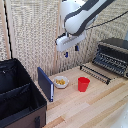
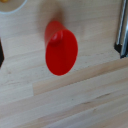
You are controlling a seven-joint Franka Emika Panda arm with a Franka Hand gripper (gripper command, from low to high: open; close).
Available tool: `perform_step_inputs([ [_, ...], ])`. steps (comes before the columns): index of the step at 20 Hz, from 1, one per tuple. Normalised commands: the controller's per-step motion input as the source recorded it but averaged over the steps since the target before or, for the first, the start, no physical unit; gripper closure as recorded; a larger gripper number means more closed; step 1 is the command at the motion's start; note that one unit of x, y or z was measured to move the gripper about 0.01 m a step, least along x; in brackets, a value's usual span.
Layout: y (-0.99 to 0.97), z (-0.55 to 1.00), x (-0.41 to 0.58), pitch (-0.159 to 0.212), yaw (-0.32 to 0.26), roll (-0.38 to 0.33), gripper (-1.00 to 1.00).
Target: With care, position your gripper close to the oven tray handle. Make sure to grip the handle tightly. Delicately and attentively pull the tray out from the oven.
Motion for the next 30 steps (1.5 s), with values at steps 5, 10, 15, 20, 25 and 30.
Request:
perform_step_inputs([
  [5, -0.29, 0.00, 0.069, -0.057, 0.106, -0.303, -1.00],
  [10, -0.25, 0.00, 0.028, -0.088, 0.105, -0.331, -1.00],
  [15, -0.24, 0.00, 0.009, -0.096, 0.113, -0.336, -1.00],
  [20, -0.27, 0.00, 0.002, -0.052, 0.109, -0.336, -1.00],
  [25, -0.29, -0.13, 0.053, 0.009, 0.133, -0.294, -1.00],
  [30, -0.35, -0.24, 0.091, 0.066, 0.136, -0.239, -1.00],
])
